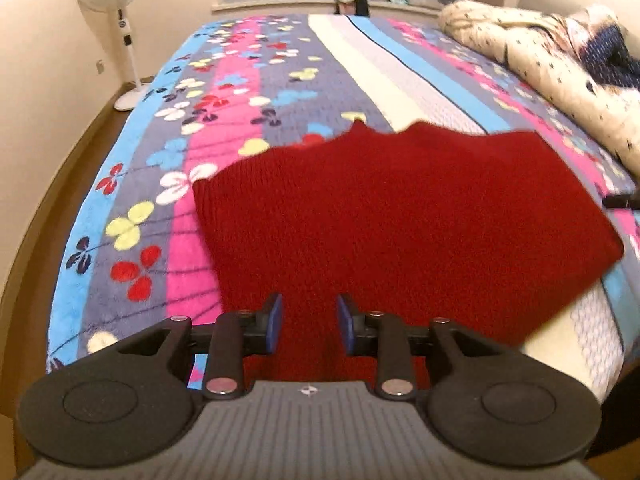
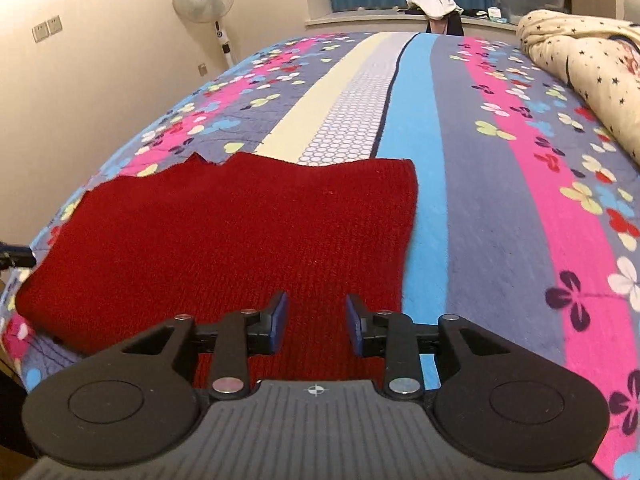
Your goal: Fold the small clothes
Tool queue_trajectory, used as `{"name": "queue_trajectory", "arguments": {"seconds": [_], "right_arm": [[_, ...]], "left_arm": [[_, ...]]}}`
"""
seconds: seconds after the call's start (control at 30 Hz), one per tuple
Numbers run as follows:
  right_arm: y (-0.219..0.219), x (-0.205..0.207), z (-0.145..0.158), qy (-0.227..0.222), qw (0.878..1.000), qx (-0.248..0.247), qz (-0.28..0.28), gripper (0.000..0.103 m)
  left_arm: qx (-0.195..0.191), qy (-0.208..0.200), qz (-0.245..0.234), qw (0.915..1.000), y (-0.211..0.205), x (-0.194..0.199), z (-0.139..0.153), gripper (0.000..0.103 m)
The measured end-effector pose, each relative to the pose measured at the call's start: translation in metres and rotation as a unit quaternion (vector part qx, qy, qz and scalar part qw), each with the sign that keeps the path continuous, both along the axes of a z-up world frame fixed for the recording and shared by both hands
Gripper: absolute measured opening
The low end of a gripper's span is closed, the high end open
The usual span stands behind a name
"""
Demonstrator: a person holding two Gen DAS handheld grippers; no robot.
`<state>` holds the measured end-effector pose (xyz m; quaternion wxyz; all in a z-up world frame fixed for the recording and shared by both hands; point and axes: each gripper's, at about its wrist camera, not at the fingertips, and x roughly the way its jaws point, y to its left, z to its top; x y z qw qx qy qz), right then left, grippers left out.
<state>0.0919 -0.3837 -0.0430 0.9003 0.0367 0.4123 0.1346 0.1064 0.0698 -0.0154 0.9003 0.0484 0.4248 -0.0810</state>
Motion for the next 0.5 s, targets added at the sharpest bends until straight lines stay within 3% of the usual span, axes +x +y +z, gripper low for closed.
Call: {"name": "queue_trajectory", "arguments": {"seconds": [0.23, 0.5], "right_arm": [[0.018, 0.016, -0.001, -0.011, 1.0, -0.011, -0.019, 0.036], [0.017, 0.026, -0.003, -0.017, 0.999, -0.009, -0.05, 0.043]], "left_arm": [[-0.026, -0.008, 0.044, 0.9987, -0.012, 0.025, 0.002, 0.033], [-0.027, -0.004, 0.045, 0.9986, -0.027, 0.039, -0.002, 0.033]]}}
